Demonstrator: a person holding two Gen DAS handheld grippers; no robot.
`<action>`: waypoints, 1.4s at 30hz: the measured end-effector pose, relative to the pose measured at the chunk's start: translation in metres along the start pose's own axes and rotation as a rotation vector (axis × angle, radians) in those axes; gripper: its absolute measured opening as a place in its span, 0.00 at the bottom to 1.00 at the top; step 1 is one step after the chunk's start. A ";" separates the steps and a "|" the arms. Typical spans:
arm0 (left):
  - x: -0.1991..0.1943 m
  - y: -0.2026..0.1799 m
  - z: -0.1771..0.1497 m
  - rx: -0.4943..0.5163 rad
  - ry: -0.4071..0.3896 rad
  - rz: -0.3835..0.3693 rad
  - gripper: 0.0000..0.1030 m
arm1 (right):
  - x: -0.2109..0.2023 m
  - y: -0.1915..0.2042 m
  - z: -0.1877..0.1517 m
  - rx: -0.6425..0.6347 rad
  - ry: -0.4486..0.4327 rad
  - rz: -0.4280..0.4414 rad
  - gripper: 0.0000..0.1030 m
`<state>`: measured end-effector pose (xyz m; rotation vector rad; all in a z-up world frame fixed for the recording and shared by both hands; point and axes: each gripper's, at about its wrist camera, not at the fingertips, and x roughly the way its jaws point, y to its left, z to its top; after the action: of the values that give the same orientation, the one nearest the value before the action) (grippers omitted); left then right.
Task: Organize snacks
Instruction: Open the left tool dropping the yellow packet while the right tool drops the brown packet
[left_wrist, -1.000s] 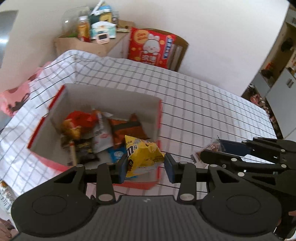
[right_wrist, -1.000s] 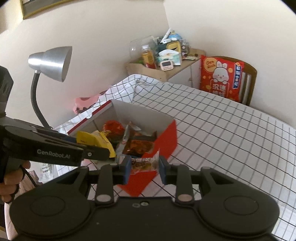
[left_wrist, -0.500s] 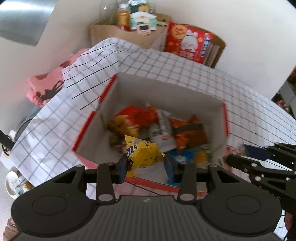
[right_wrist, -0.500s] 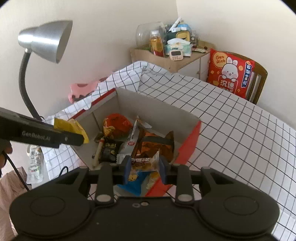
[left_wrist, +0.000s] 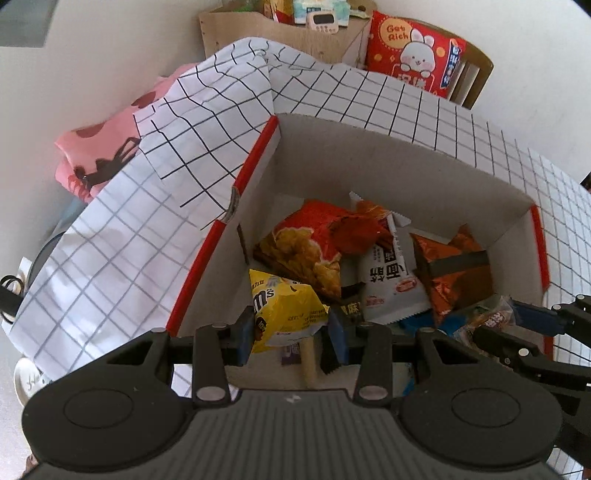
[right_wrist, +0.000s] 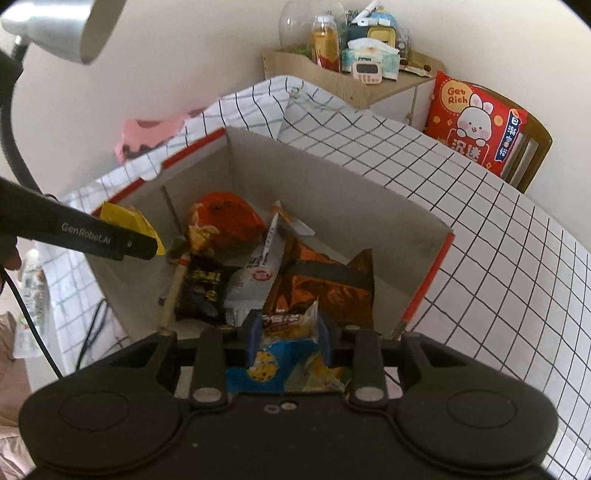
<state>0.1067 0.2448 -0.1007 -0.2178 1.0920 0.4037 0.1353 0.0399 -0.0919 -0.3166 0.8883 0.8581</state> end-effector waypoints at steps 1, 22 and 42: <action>0.005 -0.001 0.000 0.004 0.011 -0.001 0.39 | 0.003 0.000 0.000 0.000 0.007 -0.002 0.29; 0.038 -0.019 -0.009 0.073 0.048 0.032 0.41 | 0.030 0.010 0.000 -0.005 0.065 -0.003 0.31; -0.013 -0.022 -0.022 0.073 -0.069 -0.003 0.61 | -0.003 0.010 -0.007 0.034 -0.004 0.012 0.72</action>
<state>0.0935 0.2140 -0.0996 -0.1400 1.0363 0.3652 0.1225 0.0411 -0.0927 -0.2803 0.9006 0.8539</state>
